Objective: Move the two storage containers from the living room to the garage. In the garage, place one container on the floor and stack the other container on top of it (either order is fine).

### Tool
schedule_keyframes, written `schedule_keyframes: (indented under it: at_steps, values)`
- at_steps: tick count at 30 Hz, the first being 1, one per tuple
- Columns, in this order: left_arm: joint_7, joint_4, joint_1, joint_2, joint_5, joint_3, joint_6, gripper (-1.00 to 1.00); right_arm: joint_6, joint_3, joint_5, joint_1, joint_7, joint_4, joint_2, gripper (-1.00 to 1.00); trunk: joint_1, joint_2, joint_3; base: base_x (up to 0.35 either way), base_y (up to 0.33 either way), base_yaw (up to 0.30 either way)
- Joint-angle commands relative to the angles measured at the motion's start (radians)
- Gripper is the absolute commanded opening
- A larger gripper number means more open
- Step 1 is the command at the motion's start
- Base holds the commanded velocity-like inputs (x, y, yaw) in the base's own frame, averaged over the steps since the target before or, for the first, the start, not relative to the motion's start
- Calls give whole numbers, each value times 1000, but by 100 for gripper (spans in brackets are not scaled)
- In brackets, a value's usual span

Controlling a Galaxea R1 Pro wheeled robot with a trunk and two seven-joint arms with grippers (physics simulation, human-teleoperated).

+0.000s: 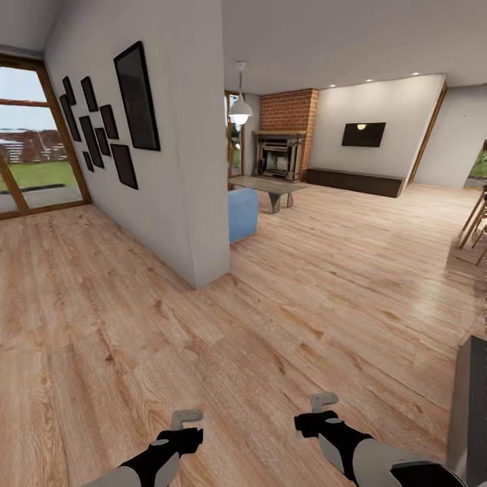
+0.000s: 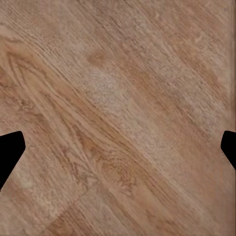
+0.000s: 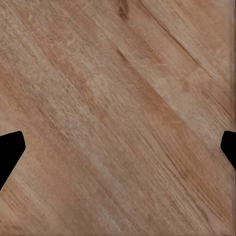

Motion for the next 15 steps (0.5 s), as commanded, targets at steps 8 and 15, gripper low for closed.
schedule_keyframes:
  at_steps: [8, 15]
  values:
    - [2, 1, -1, 0, 1, 5, -4, 100, -2, 7, 2, -1, -4, 2, 1, 100, 1, 0, -1, 345, 0, -249]
    - [2, 1, -1, 0, 1, 5, -4, 100, -2, 7, 2, -1, -4, 2, 1, 100, 1, 0, -1, 345, 0, -236]
